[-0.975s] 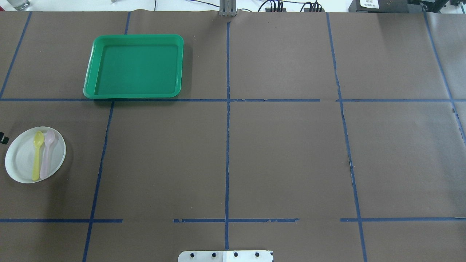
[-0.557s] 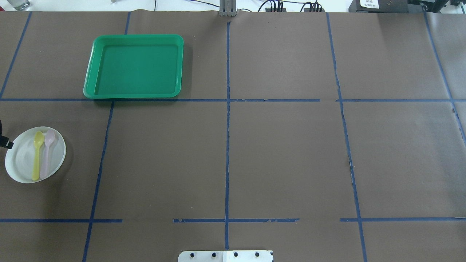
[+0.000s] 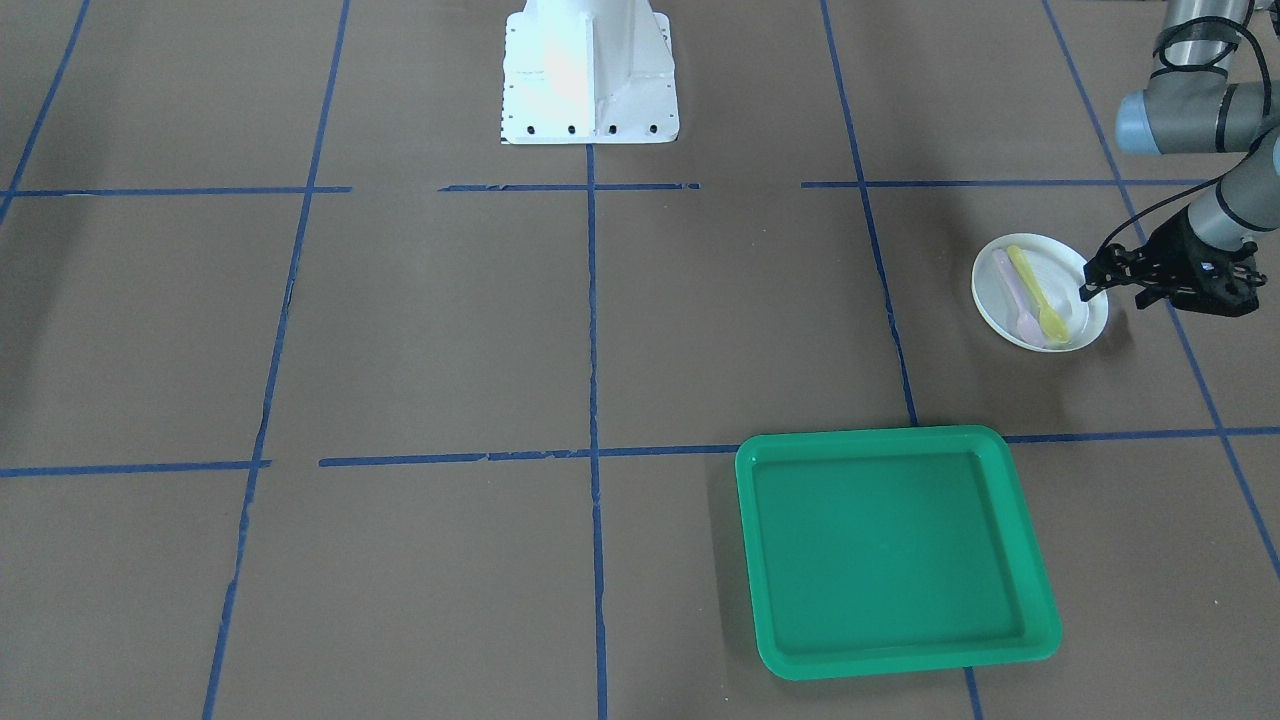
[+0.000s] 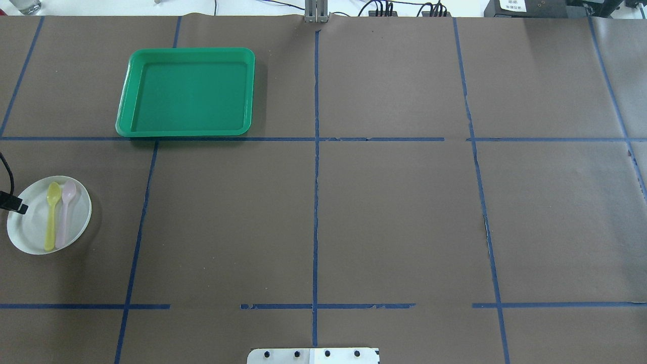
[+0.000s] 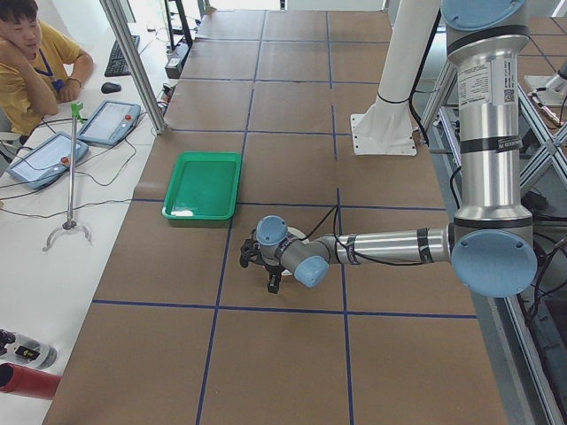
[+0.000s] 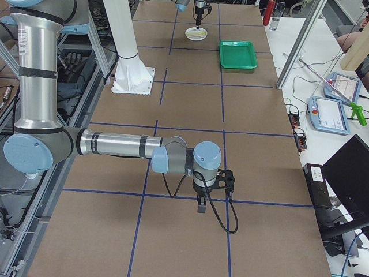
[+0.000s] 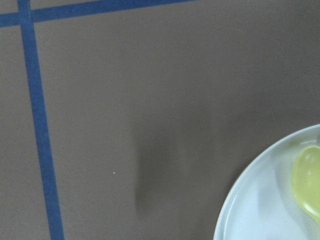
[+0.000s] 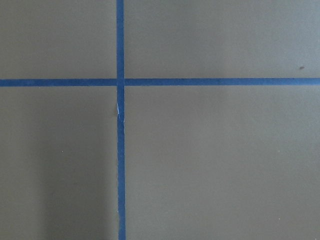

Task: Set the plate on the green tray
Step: 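Lower the left gripper to the plate rim and grasp it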

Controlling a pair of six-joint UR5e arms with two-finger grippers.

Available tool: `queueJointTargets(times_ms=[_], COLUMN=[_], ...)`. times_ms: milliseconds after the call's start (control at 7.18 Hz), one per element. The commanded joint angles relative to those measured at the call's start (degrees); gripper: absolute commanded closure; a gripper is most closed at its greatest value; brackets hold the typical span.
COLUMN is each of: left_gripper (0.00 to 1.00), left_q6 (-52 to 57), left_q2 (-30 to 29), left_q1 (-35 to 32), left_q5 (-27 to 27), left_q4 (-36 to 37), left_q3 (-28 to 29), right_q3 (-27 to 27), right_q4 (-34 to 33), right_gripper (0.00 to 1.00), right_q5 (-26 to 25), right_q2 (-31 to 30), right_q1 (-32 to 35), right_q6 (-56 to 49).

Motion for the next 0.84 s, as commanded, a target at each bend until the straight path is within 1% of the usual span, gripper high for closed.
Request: queueJointTargets(times_ms=[0, 139, 278, 418, 557, 696], left_gripper=[0.62, 0.92, 1.00, 1.00, 1.00, 1.00], left_q6=[-0.07, -0.07, -0.16, -1.29, -7.57, -14.77], left_q2=[0.00, 0.00, 0.00, 0.08, -0.18, -1.83], left_q1=[0.08, 0.08, 0.08, -0.01, -0.01, -0.01], left_q5=[-0.11, -0.11, -0.11, -0.20, -0.20, -1.42], left_q4=[0.02, -0.07, -0.07, -0.07, -0.07, -0.07], left_q3=[-0.01, -0.10, -0.36, -1.58, -5.08, -8.16], right_q3=[0.00, 0.00, 0.00, 0.00, 0.00, 0.00], right_q4=[0.00, 0.00, 0.00, 0.00, 0.00, 0.00], right_gripper=[0.00, 0.00, 0.00, 0.00, 0.00, 0.00], right_q5=[0.00, 0.00, 0.00, 0.00, 0.00, 0.00], right_q2=[0.00, 0.00, 0.00, 0.00, 0.00, 0.00], right_q1=[0.00, 0.00, 0.00, 0.00, 0.00, 0.00], right_q6=[0.00, 0.00, 0.00, 0.00, 0.00, 0.00])
